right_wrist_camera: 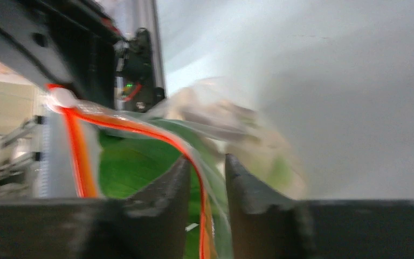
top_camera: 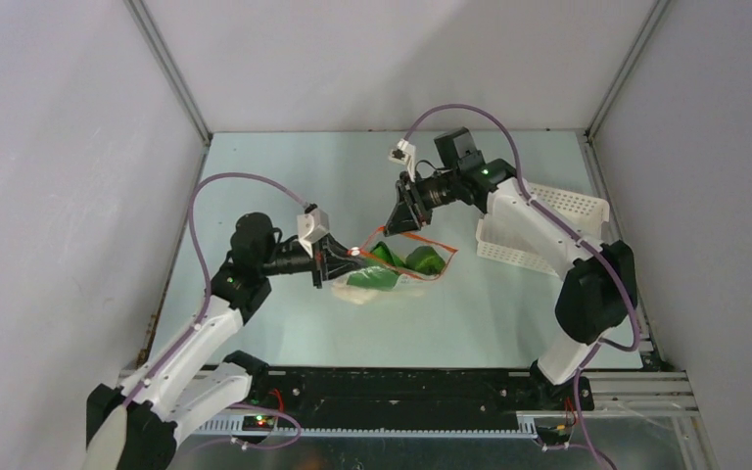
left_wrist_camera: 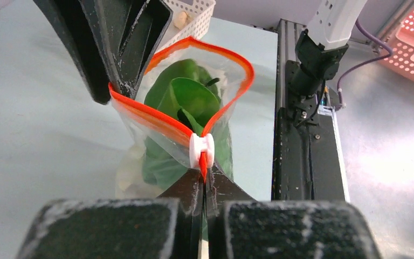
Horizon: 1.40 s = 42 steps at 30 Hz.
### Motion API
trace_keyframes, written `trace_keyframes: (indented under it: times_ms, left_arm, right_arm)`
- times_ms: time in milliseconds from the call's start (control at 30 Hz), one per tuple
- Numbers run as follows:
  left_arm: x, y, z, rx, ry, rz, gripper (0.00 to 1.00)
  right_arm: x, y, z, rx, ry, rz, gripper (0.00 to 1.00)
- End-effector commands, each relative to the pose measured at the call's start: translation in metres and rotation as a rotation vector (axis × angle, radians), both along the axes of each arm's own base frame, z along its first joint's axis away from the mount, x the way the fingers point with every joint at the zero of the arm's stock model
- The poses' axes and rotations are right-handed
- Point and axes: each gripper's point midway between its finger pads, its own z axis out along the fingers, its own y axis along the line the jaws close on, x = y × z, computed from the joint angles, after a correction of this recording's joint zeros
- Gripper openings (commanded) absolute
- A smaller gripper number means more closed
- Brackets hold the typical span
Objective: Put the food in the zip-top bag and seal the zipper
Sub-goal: Adjust the zipper food storage bag at the center of the board.
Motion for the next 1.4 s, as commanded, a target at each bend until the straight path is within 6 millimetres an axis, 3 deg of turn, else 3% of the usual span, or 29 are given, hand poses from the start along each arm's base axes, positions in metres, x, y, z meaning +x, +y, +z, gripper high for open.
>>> trace_keyframes:
  times_ms: [0,100,200,333,400,467,667,967,1067,1233,1367]
  left_arm:
    - [-0.009,-0.001,0.039,-0.065,-0.071,0.051,0.00]
    - [-0.019,-0.001,0.049,-0.086,-0.091,0.058,0.00]
    - [-0.027,-0.002,0.052,-0.093,-0.091,0.046,0.00]
    - [-0.037,-0.004,0.052,-0.087,-0.076,0.020,0.00]
    - [-0.040,-0.004,0.049,-0.081,-0.070,0.015,0.00]
    - [-0.039,-0.003,0.048,-0.078,-0.062,0.032,0.00]
    - [-0.041,-0.002,0.042,-0.066,-0.033,0.044,0.00]
    - [-0.037,0.000,0.042,-0.075,-0.014,0.088,0.00]
    - [-0.037,0.000,0.044,-0.079,-0.010,0.092,0.00]
    - [-0.038,0.002,0.048,-0.093,-0.010,0.102,0.03]
    - [-0.038,0.003,0.050,-0.099,-0.012,0.112,0.02]
  right_arm:
    - [0.024,-0.019,0.028,-0.027,-0.164,-0.171,0.43]
    - [0.019,-0.031,0.040,-0.042,-0.239,-0.244,0.60]
    - [0.008,-0.037,0.049,-0.037,-0.296,-0.267,0.63]
    - [-0.022,-0.030,0.061,-0.003,-0.353,-0.229,0.63]
    - [-0.035,-0.020,0.057,0.005,-0.348,-0.194,0.56]
    - [-0.045,-0.012,0.053,0.003,-0.326,-0.166,0.38]
    - [-0.065,0.006,0.036,-0.031,-0.294,-0.110,0.14]
    - [-0.109,0.027,-0.002,-0.056,-0.201,0.071,0.03]
    - [-0.125,0.029,-0.024,-0.095,-0.170,0.114,0.01]
    - [-0.126,0.030,-0.057,-0.176,-0.090,0.096,0.00]
    - [-0.119,0.029,-0.073,-0.226,-0.084,0.054,0.00]
